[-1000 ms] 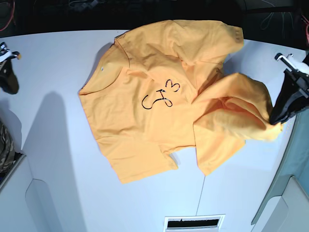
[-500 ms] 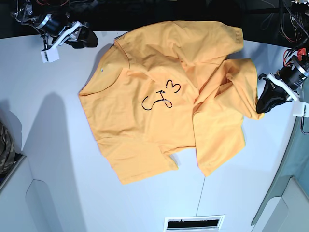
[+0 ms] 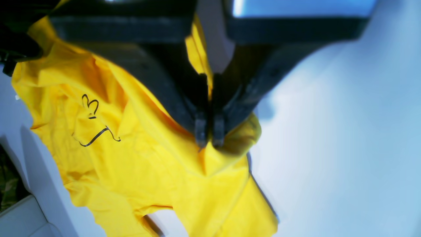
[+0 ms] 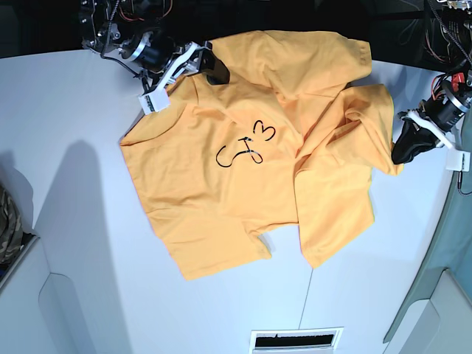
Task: Layout the t-shirt on the table in an organized manner, then fold the t-shirt properly
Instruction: 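Grasp the shirt's collar corner with the right gripper and the hem with the left, then lift and swing the shirt with both grippers, then lay it down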
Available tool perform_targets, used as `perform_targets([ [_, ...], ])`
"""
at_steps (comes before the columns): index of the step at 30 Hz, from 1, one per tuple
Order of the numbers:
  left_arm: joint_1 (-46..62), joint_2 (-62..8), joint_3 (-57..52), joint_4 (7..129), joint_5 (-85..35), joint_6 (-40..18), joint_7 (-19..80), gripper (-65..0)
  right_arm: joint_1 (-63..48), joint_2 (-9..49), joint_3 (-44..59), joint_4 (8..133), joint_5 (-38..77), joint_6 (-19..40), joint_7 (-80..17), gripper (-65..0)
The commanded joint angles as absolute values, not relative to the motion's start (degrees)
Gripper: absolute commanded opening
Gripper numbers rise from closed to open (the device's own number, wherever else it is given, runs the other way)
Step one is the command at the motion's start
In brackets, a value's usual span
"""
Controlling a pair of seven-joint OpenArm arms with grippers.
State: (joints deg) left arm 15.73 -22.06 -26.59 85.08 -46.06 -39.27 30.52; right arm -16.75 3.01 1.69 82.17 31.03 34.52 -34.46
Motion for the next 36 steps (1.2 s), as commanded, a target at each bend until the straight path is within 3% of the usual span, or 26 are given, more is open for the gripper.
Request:
perform_targets([
  [1, 15.42, -23.05, -26.92, 85.97, -47.29, -40.0, 29.15, -65.0, -16.53, 3.05, 1.65, 81.71, 29.32, 33.28, -35.88, -34.4],
  [5, 15.42, -23.29, -26.92, 85.97, -47.42, -40.0, 29.08, -65.0, -16.88, 3.05, 1.72, 82.56, 29.56, 33.3, -36.86, -65.0],
  [11, 15.57, -26.55, -27.62, 87.37, -52.12, -40.0, 29.91, -65.0, -18.85, 3.73, 4.43, 91.88, 34.52, 33.47, -47.29, -65.0],
  [19, 16.56, -28.93, -29.61, 96.38, -60.34, -40.0, 33.8, -65.0, -32.97, 10.52, 11.84, 112.2, 41.12, 33.89, -47.79, -65.0],
  [27, 20.01, -26.44, -39.27, 106.59, -67.26, -40.0, 36.71, -65.0, -45.52, 10.94, 28.18, 128.66, 48.77, 34.98, -47.77, -65.0],
  [32, 19.18, -25.71, -45.19, 112.18, -67.79, -40.0, 34.89, -65.0, -42.26, 11.11, 38.76, 132.55, 49.98, 34.89, -41.8, -65.0],
  [36, 11.68, -25.93, -41.52, 109.73, -60.73, -40.0, 32.95, -65.0, -30.04, 12.53, 41.21, 129.73, 45.39, 34.26, -39.77, -65.0],
])
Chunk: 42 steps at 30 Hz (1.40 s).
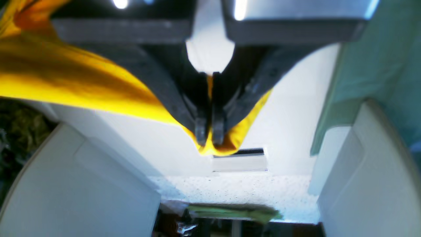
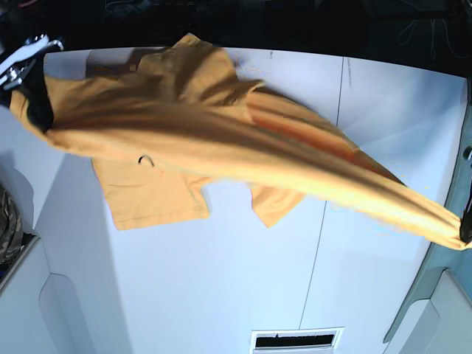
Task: Layout the t-shirt on the table in an organized manner, then fold the t-shirt properly
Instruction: 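Lift and swing the shirt with both grippers, then lay it down, then regrasp the shirt edges with both grippers at opposite ends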
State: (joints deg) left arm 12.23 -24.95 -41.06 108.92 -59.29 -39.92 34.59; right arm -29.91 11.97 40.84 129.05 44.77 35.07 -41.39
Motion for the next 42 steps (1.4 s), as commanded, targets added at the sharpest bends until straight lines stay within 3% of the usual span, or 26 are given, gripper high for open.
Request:
perform_targets([
  [1, 9.47, -26.11, -39.2, 107.94, -58.89, -40.0, 31.14, -65.0, -26.52, 12.99, 40.95, 127.83, 44.07, 34.24, -38.96, -65.0],
  [9, -13.39, -26.72, -15.68, 83.42, -37.71, -40.0, 16.25, -65.0, 3.09, 18.37, 32.91, 99.18, 32.18, 32.51, -32.14, -65.0],
  [17, -30.3, -25.1, -4.84, 61.69, -28.01, -36.25, 13.43, -63.1, 29.15, 19.35, 29.28, 68.27, 24.27, 31.75, -29.58, -65.0],
  [20, -33.5, -24.73, -0.86, 53.04, -28.03, -36.16, 13.52, -34.3, 35.07, 19.38, 27.81, 57.82, 24.4, 31.66, -29.39, -28.2],
  [21, -33.61, -24.58, 0.21, 51.27, -28.05, -36.16, 13.56, -29.0, 35.86, 19.38, 27.2, 55.55, 24.4, 31.68, -29.63, -19.4],
  [28, -29.32, -24.62, 2.33, 49.17, -31.92, -40.0, 18.98, -28.1, 30.81, 19.35, 25.47, 53.3, 29.26, 32.27, -36.14, -20.2],
  [35, -17.89, -24.43, 2.35, 56.07, -39.4, -40.0, 21.67, -28.1, 15.22, 17.45, 25.47, 58.83, 35.59, 33.04, -36.67, -20.3],
  [42, -14.41, -18.17, 2.33, 58.41, -39.38, -40.0, 21.67, -28.0, 9.78, 11.88, 25.47, 58.65, 31.75, 32.08, -28.51, -20.3],
])
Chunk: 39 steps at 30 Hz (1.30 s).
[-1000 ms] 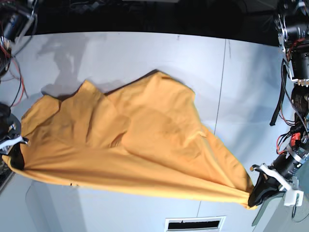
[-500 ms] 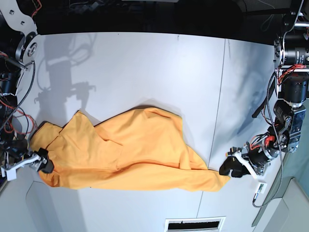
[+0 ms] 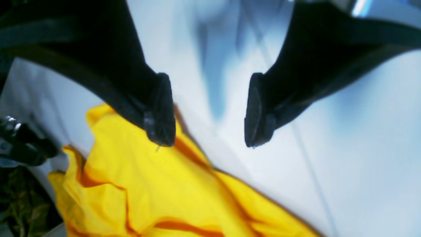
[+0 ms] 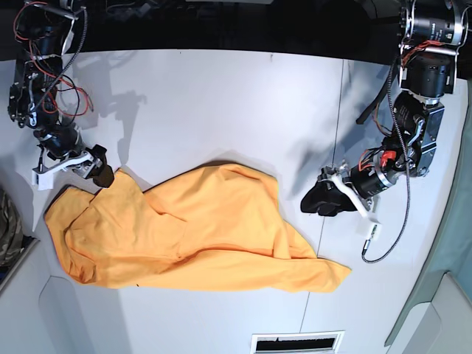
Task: Layout the t-shirt on the table in an organized manner, then fold the t-shirt properly
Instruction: 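Regrasp the shirt edges with both grippers at opposite ends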
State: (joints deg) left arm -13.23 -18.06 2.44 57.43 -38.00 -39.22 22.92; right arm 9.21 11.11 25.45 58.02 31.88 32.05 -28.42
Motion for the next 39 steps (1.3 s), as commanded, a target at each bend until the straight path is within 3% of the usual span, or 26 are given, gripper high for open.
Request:
perform_targets([
  [1, -14.39, -16.84, 2.35, 58.41, -38.87, -40.0, 21.65, -28.0, 9.82, 11.27, 25.47, 58.65, 30.37, 31.53, -27.64, -20.3],
  [4, -14.44, -13.41, 2.33, 57.87, -35.97, -36.82, 21.43, -28.0, 10.33, 9.52, 25.45, 58.65, 29.5, 31.24, -26.74, -20.3],
  [8, -14.44, -11.0, 2.35, 57.47, -34.76, -36.64, 21.06, -28.0, 12.38, 6.02, 25.41, 58.65, 26.89, 31.24, -26.96, -21.7],
  [10, -14.44, -9.78, 2.35, 57.25, -33.8, -36.36, 20.99, -28.0, 13.06, 4.86, 25.21, 58.65, 25.41, 31.18, -27.0, -30.7],
  [13, -14.44, -7.2, 2.35, 57.19, -28.91, -31.35, 20.78, -29.5, 13.58, 4.78, 24.64, 58.65, 23.7, 31.07, -26.94, -51.1],
  [15, -14.41, -5.89, 2.35, 57.19, -26.15, -28.88, 20.36, -43.8, 14.15, 4.75, 24.62, 58.65, 22.2, 31.2, -26.5, -63.5],
  [16, -14.37, -5.54, 2.35, 57.08, -24.75, -28.73, 20.29, -54.1, 14.41, 4.75, 24.62, 58.65, 21.8, 31.31, -25.87, -65.0],
  [17, -14.37, -5.32, 2.35, 56.9, -23.94, -28.75, 20.32, -64.2, 14.59, 4.73, 24.62, 58.65, 21.82, 31.33, -25.19, -65.0],
  [18, -14.26, -5.26, 2.35, 56.84, -23.7, -28.75, 20.36, -65.0, 14.63, 4.78, 24.62, 58.72, 21.85, 31.35, -24.71, -65.0],
  [22, -14.26, -6.52, 2.35, 57.04, -24.08, -29.32, 20.51, -65.0, 14.31, 4.78, 24.64, 60.53, 21.85, 32.84, -25.19, -65.0],
  [28, -10.83, -13.65, 5.56, 65.32, -30.98, -36.97, 26.39, -65.0, 9.1, 6.35, 24.67, 71.85, 24.73, 32.82, -30.04, -65.0],
  [39, 6.83, -30.57, 9.72, 90.52, -31.07, -37.12, 26.39, -65.0, -10.76, 9.67, 24.97, 95.96, 34.11, 32.82, -33.67, -65.0],
])
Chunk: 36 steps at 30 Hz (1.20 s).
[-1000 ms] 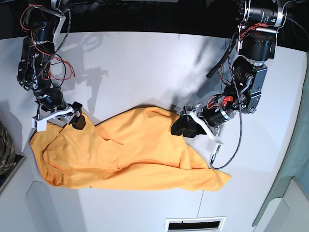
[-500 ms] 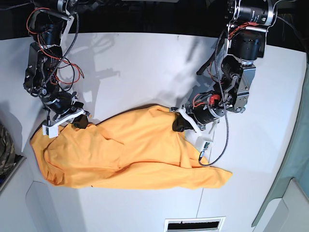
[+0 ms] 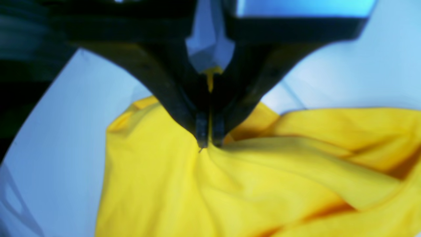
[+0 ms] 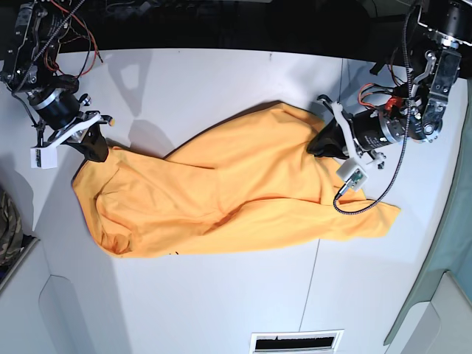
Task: Layout the t-shirt on the table in an organized manner, then fold the t-shirt properly
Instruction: 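Regrasp the shirt edges with both grippers at opposite ends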
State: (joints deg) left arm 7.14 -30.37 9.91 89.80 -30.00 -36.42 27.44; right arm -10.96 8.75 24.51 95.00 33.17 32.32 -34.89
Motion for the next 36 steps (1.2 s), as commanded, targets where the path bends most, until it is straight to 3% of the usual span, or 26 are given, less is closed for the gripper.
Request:
perform_targets([
  [1, 7.86, -31.68, 9.74, 91.94, -31.09, -37.12, 26.37, -65.0, -12.25, 9.87, 25.23, 98.08, 35.18, 32.82, -33.69, -65.0],
  [8, 9.37, -35.9, 9.72, 94.28, -30.98, -37.1, 26.37, -65.0, -11.03, 12.12, 26.48, 107.22, 36.05, 32.82, -32.82, -65.0],
  [14, 9.39, -35.88, 9.74, 94.28, -30.98, -37.12, 26.17, -65.0, 2.68, 17.41, 25.12, 96.42, 33.43, 32.75, -33.21, -65.0],
  [18, 9.39, -35.88, 9.74, 94.28, -30.39, -37.15, 26.2, -65.0, 7.51, 18.09, 24.56, 90.61, 36.64, 32.8, -40.49, -65.0],
  [19, 9.39, -35.88, 9.74, 94.28, -30.39, -37.12, 26.17, -65.0, 7.42, 18.06, 24.49, 90.37, 38.44, 32.82, -42.63, -62.8],
  [21, 9.39, -35.86, 9.74, 94.28, -30.41, -37.12, 25.8, -65.0, 6.44, 18.02, 24.34, 90.35, 41.06, 32.82, -45.98, -43.5],
  [23, 9.37, -35.53, 9.74, 94.28, -30.39, -37.12, 25.3, -65.0, 4.47, 17.93, 24.1, 90.32, 40.71, 32.86, -46.28, -32.1],
  [29, 9.39, -34.11, 9.74, 94.28, -30.46, -37.12, 25.3, -65.0, -2.31, 17.76, 19.92, 87.59, 37.36, 32.77, -40.99, -31.4],
  [36, 9.39, -33.95, 9.74, 94.28, -30.44, -37.12, 25.3, -65.0, -0.64, 15.42, 9.54, 78.3, 31.38, 32.14, -32.51, -31.5],
])
